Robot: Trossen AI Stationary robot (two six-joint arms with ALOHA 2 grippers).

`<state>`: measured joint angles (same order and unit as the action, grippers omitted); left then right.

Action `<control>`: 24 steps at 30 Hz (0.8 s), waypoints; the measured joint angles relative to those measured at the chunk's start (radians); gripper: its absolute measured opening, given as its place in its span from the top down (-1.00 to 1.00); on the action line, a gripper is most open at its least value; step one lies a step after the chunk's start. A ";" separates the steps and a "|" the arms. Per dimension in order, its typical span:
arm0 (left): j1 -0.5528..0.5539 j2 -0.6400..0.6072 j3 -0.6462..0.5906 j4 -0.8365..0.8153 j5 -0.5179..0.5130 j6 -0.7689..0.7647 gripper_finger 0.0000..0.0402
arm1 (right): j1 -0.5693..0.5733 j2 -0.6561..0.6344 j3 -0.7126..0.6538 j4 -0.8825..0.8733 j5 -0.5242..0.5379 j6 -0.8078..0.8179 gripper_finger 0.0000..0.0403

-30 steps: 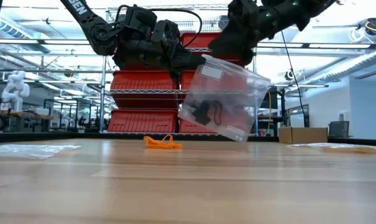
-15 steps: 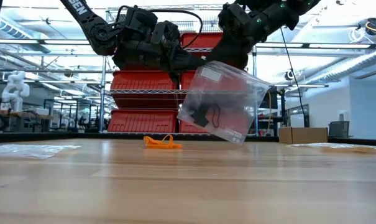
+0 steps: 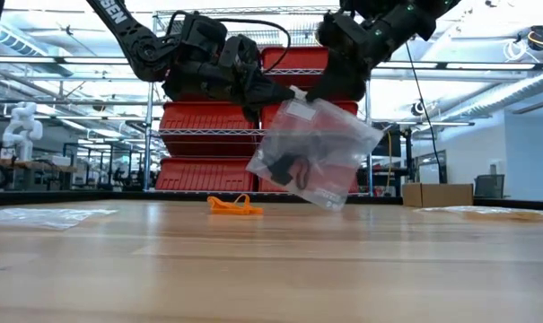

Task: Sort rubber bands
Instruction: Close the transparent zip bag containing the black rubber bands

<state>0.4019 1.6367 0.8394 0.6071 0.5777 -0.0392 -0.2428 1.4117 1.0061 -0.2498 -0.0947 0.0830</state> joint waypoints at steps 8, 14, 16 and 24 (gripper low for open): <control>0.015 0.000 0.000 0.000 0.001 -0.007 1.00 | 0.000 0.000 0.000 -0.132 0.025 0.002 0.98; 0.028 0.000 0.000 0.002 0.002 -0.008 1.00 | 0.000 0.000 -0.001 -0.225 0.036 0.015 0.98; 0.030 0.000 0.000 0.002 0.002 -0.008 1.00 | 0.000 0.000 -0.001 -0.259 0.045 0.021 0.98; 0.031 0.000 0.000 0.005 0.002 -0.011 1.00 | 0.000 0.000 -0.002 -0.384 0.058 0.036 0.98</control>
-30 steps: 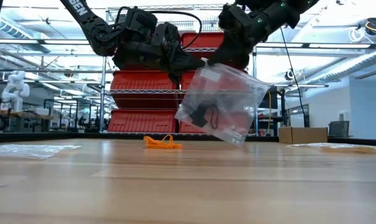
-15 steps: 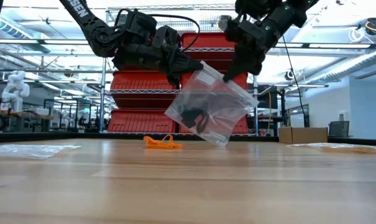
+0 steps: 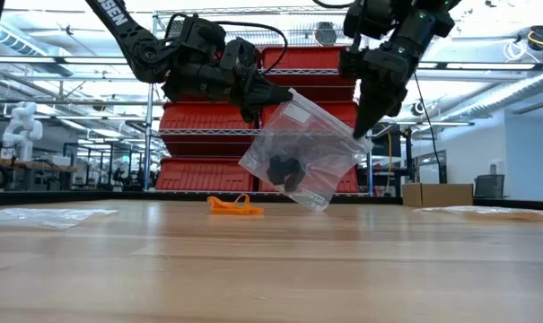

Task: Sort rubber bands
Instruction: Close the transparent zip bag containing the black rubber bands

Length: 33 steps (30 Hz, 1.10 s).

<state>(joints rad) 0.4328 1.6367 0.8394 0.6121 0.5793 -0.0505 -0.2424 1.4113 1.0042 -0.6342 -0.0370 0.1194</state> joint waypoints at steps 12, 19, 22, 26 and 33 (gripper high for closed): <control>0.000 0.000 0.000 -0.083 -0.060 0.005 1.00 | 0.002 0.000 -0.001 -0.111 0.092 0.027 0.97; 0.001 -0.002 0.000 -0.133 -0.209 0.007 1.00 | -0.005 0.002 0.027 -0.162 0.216 0.026 0.67; 0.001 -0.002 0.000 -0.151 -0.273 0.011 0.96 | -0.005 0.001 0.075 -0.170 0.291 0.012 0.47; 0.000 -0.002 0.000 -0.148 -0.275 0.011 0.74 | -0.005 0.001 0.106 -0.142 0.299 -0.003 0.24; 0.000 -0.002 0.000 -0.147 -0.344 0.005 0.29 | -0.006 0.002 0.035 -0.012 0.272 0.005 0.21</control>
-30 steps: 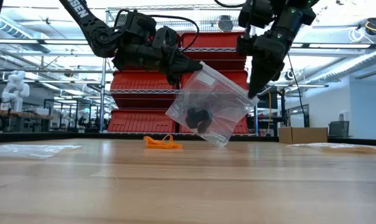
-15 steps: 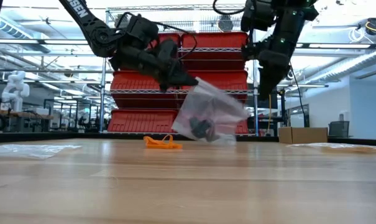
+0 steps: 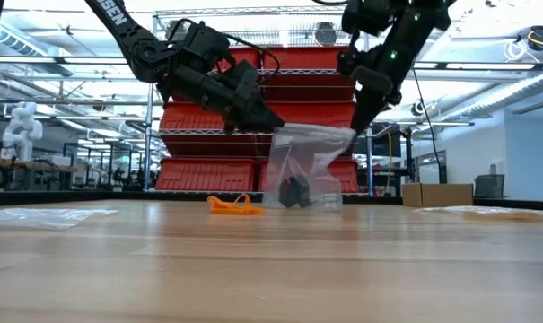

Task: Sort rubber bands
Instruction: Close the transparent zip bag containing the black rubber bands

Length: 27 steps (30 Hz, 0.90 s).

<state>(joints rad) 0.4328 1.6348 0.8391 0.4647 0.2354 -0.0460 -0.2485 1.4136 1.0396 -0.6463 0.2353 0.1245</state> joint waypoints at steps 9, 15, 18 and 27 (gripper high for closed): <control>0.056 0.000 0.000 0.039 -0.066 0.000 0.00 | 0.010 0.001 -0.088 0.153 0.015 0.048 0.88; 0.094 0.000 0.000 0.015 -0.045 -0.001 -0.01 | 0.007 -0.031 -0.088 0.143 0.057 0.047 0.98; 0.098 -0.002 0.000 0.005 0.001 -0.001 0.00 | 0.021 -0.039 -0.088 0.153 -0.007 0.046 0.99; 0.095 -0.002 0.000 -0.093 0.193 0.000 0.40 | 0.091 0.091 -0.135 0.374 -0.092 0.129 1.00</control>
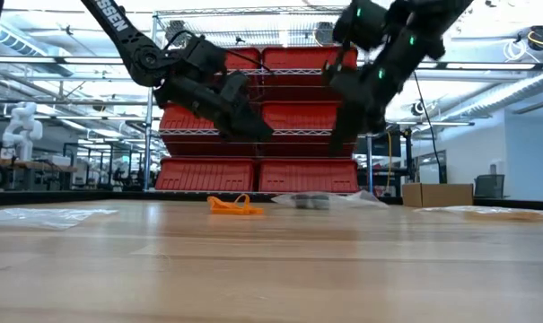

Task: Sort rubber bands
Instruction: Close the transparent zip bag containing the black rubber bands, then open the transparent zip bag

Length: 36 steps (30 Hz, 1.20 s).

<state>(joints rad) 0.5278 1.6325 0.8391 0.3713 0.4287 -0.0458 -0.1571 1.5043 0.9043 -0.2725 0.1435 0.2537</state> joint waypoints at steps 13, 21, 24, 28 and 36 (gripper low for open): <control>-0.047 0.000 0.000 -0.025 0.217 0.061 0.96 | 0.004 0.222 -0.084 0.123 -0.020 0.169 1.00; -0.036 -0.001 0.000 -0.041 0.216 0.077 0.98 | 0.080 0.115 -0.088 -0.279 -0.072 -0.048 1.00; -0.037 -0.001 0.000 -0.041 0.217 0.082 0.98 | 0.088 0.038 -0.096 -0.402 -0.075 -0.153 1.00; -0.034 -0.012 0.000 -0.050 0.211 0.089 0.98 | 0.079 -0.075 -0.093 -0.418 -0.071 -0.214 1.00; -0.050 -0.216 -0.081 -0.215 0.037 0.184 0.99 | 0.100 -0.210 -0.090 -0.225 -0.123 -0.147 1.00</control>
<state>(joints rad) 0.4780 1.4160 0.7577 0.1568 0.4660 0.1386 -0.0570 1.2940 0.8143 -0.4976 0.0204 0.1062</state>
